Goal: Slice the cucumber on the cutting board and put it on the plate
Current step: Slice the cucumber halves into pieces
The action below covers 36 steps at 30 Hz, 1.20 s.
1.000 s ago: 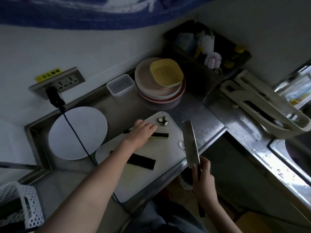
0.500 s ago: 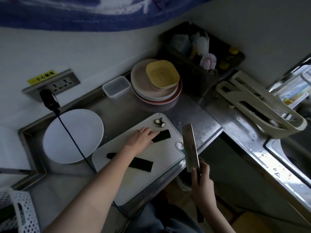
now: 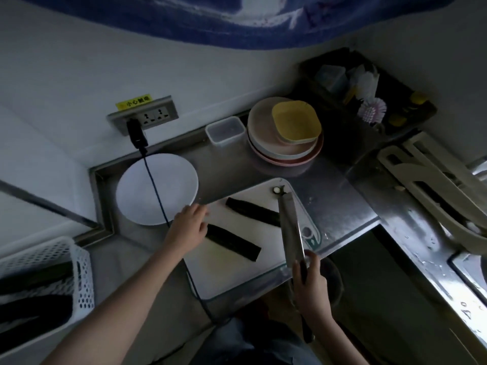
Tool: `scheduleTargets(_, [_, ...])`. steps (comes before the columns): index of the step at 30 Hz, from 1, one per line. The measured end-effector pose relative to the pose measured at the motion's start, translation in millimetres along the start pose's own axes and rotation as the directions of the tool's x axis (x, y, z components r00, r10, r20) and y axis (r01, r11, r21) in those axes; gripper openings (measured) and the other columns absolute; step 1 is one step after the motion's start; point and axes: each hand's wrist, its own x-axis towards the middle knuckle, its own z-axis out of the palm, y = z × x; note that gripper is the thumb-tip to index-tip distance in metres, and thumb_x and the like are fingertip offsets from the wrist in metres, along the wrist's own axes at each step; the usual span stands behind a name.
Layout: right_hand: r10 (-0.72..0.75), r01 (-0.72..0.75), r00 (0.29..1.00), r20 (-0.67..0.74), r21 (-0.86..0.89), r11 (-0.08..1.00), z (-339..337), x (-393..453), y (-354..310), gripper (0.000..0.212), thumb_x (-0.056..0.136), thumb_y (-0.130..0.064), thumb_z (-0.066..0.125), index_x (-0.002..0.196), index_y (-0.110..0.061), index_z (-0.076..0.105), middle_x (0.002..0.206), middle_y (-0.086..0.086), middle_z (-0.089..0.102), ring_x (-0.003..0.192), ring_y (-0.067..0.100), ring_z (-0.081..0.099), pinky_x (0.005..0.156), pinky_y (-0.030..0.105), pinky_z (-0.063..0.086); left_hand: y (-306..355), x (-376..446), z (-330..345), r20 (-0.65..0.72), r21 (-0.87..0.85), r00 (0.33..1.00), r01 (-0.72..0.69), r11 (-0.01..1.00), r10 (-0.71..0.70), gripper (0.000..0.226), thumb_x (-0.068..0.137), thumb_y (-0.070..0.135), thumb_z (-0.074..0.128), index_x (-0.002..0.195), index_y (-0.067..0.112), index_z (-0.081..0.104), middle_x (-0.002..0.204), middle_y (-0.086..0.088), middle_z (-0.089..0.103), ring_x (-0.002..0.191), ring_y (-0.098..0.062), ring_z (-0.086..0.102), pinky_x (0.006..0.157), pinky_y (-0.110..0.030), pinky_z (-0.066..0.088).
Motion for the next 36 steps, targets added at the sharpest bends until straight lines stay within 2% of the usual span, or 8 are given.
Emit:
scheduleTargets(7, [-0.061,0.081,0.984,0.169,-0.118,0.990,7.2,4.7,-10.0,0.026,0.097,-0.031,0.045,0.121,-0.030,0.036,0.069,-0.001,0.065,0.051,0.011,0.061,0.045,0.032,0.050,42.7,-23.1,20.4,0.314,0.019,0.922,-0.245,0.969,0.227,0.060,0.083,0.027,0.068,0.138,0.017,0.047,0.141,-0.005,0.045,0.132,-0.027,0.037,0.110,-0.045,0.027])
scheduleTargets(12, [-0.091,0.117,0.979,0.184,-0.140,0.983,0.9,-2.6,-12.3,0.025,0.097,-0.032,0.044,0.121,-0.028,0.038,0.066,-0.001,0.064,0.045,0.006,0.056,0.041,0.020,0.036,47.4,-17.8,39.2,0.188,0.192,0.939,-0.323,0.926,0.289,0.053,0.038,0.024,0.093,0.086,0.019,0.074,0.084,-0.002,0.067,0.076,-0.022,0.066,0.066,-0.031,0.055])
scheduleTargets(15, [-0.088,0.113,0.981,0.174,-0.142,0.983,-3.0,-4.6,-10.1,0.023,0.096,-0.029,0.046,0.118,-0.026,0.040,0.063,0.000,0.063,0.041,0.006,0.054,0.041,0.023,0.038,47.2,-22.8,44.7,0.047,0.229,0.963,-0.269,0.935,0.266,0.038,0.059,0.016,0.078,0.094,0.011,0.066,0.085,-0.009,0.063,0.078,-0.028,0.059,0.060,-0.035,0.055])
scheduleTargets(22, [-0.070,0.089,0.986,0.149,-0.129,0.988,-4.4,2.8,-7.7,0.020,0.098,-0.026,0.046,0.117,-0.025,0.041,0.061,0.008,0.063,0.037,0.011,0.052,0.039,0.028,0.042,73.4,-37.1,47.3,0.134,0.066,0.990,0.034,0.997,-0.043,0.033,0.091,0.028,0.057,0.115,0.005,0.055,0.112,-0.012,0.051,0.107,-0.031,0.049,0.087,-0.039,0.042])
scheduleTargets(24, [-0.076,0.097,0.984,0.160,-0.128,0.987,-4.2,5.2,-8.1,0.020,0.098,-0.027,0.045,0.117,-0.025,0.040,0.060,0.008,0.063,0.037,0.010,0.053,0.039,0.028,0.043,70.0,-47.6,41.1,-0.078,0.013,0.995,0.065,0.998,-0.064,0.031,0.084,0.030,0.064,0.104,0.008,0.058,0.101,-0.009,0.055,0.095,-0.028,0.055,0.076,-0.037,0.046])
scheduleTargets(27, [-0.083,0.105,0.982,0.168,-0.127,0.986,-2.6,7.7,-9.1,0.021,0.098,-0.028,0.045,0.118,-0.024,0.039,0.063,0.006,0.064,0.038,0.011,0.056,0.039,0.028,0.045,50.6,-77.2,37.3,-0.323,-0.238,0.801,0.447,0.862,-0.504,0.031,0.075,0.022,0.074,0.093,0.004,0.057,0.087,-0.013,0.057,0.080,-0.030,0.055,0.065,-0.038,0.046])
scheduleTargets(30, [-0.075,0.098,0.979,0.187,-0.120,0.988,0.1,8.3,-11.0,0.023,0.098,-0.030,0.044,0.119,-0.024,0.039,0.066,0.006,0.064,0.039,0.010,0.057,0.038,0.025,0.043,26.1,-102.6,46.9,-0.099,-0.444,0.570,0.708,0.549,-0.815,0.031,0.079,0.029,0.072,0.090,0.008,0.052,0.087,-0.016,0.056,0.078,-0.034,0.057,0.062,-0.038,0.044])
scheduleTargets(36, [-0.096,0.124,0.972,0.212,-0.119,0.985,8.9,8.9,-11.9,0.024,0.098,-0.032,0.044,0.120,-0.026,0.039,0.066,0.006,0.064,0.038,0.010,0.052,0.039,0.029,0.042,7.8,-98.7,55.7,0.033,-0.430,0.643,0.700,0.570,-0.765,0.028,0.088,0.018,0.060,0.075,0.018,0.035,0.075,-0.010,0.052,0.069,-0.033,0.056,0.057,-0.038,0.040])
